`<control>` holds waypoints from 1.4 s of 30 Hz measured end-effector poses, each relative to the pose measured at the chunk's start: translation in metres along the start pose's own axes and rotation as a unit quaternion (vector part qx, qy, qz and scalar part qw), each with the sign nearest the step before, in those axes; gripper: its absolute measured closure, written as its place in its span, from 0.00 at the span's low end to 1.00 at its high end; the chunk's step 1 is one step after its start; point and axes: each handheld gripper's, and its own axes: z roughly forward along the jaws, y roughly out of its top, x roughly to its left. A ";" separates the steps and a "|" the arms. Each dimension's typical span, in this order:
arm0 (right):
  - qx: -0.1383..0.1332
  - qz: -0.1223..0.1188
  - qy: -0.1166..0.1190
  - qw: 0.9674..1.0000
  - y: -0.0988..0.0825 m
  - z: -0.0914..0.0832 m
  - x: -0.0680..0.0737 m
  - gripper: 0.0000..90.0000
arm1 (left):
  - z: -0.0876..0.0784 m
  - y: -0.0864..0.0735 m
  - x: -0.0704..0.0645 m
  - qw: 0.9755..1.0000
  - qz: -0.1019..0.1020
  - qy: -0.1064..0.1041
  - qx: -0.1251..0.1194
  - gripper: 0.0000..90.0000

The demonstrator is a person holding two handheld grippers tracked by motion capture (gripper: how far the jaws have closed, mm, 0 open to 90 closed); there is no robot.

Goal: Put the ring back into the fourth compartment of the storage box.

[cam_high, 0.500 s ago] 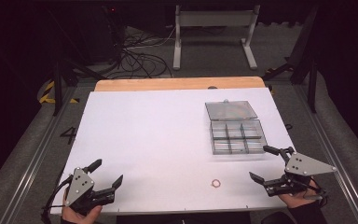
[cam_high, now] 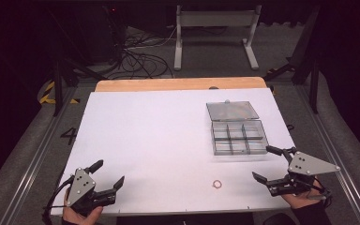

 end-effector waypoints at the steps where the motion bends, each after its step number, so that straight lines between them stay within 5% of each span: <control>1: 0.000 0.001 0.001 1.000 0.000 0.000 0.000 0.09 | 0.000 0.000 0.000 1.000 0.001 0.000 0.000 0.18; 24: 0.015 -0.016 0.054 0.998 0.041 0.033 0.012 0.10 | 0.002 0.000 -0.002 1.000 0.004 0.004 0.002 0.18; 42: 0.028 -0.039 0.105 0.993 0.061 0.073 0.029 0.10 | 0.002 0.000 -0.002 1.000 0.007 0.002 0.004 0.18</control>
